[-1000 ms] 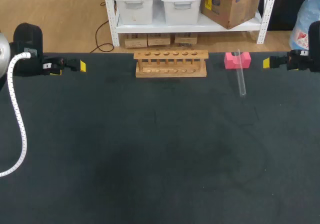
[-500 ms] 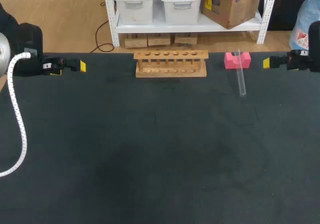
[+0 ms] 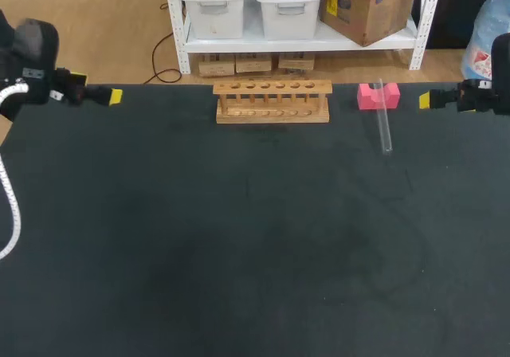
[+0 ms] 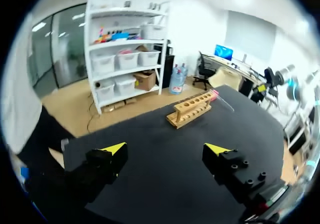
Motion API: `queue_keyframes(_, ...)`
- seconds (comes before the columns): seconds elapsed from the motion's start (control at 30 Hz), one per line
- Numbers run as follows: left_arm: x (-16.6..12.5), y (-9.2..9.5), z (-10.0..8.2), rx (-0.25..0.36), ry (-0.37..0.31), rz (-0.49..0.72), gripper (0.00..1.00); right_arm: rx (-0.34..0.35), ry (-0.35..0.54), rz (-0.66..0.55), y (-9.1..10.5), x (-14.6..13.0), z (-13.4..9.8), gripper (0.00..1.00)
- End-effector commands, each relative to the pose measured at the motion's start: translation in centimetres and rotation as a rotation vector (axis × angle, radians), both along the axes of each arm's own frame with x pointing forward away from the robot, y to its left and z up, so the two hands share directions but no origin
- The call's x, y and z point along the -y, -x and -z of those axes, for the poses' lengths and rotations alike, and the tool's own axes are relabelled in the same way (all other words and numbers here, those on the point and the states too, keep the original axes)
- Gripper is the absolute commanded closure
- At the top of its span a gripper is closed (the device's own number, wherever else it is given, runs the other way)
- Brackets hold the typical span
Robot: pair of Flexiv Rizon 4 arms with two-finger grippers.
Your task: Grasp the test tube, adjust it, and insert it.
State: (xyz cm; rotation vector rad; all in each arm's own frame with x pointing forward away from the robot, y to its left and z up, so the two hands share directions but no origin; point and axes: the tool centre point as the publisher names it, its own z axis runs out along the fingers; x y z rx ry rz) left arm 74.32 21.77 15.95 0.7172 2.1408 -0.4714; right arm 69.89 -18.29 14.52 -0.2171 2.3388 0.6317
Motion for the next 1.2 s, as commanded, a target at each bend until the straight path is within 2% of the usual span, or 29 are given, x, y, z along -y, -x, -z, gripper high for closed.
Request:
queue_keyframes(0.03,-1.3,-1.6,1.1,0.115,0.123,0.291,0.0,-0.001,0.006,0.005,0.1,-0.1,-0.1,0.0)
queue_keyframes(0.07,-1.4,-1.9,1.2,0.14,0.108,0.318,0.0,-0.001,0.006,0.005,0.1,-0.1,-0.1,0.0)
queue_keyframes(0.23,-2.0,-3.6,1.8,0.224,0.129,0.469,0.0,-0.001,0.006,0.005,0.1,-0.1,-0.1,0.0)
queue_keyframes(0.5,-2.5,-6.4,3.3,0.313,0.126,0.542,0.0,-0.001,0.006,0.005,0.1,-0.1,-0.1,0.0)
queue_keyframes(0.83,0.4,-9.9,4.3,0.351,0.13,0.637,0.0,-0.001,0.006,0.005,0.1,-0.1,-0.1,0.0)
queue_keyframes(1.2,4.7,-12.1,5.7,0.334,0.156,0.711,0.0,-0.001,0.006,0.005,0.1,-0.1,-0.1,0.0)
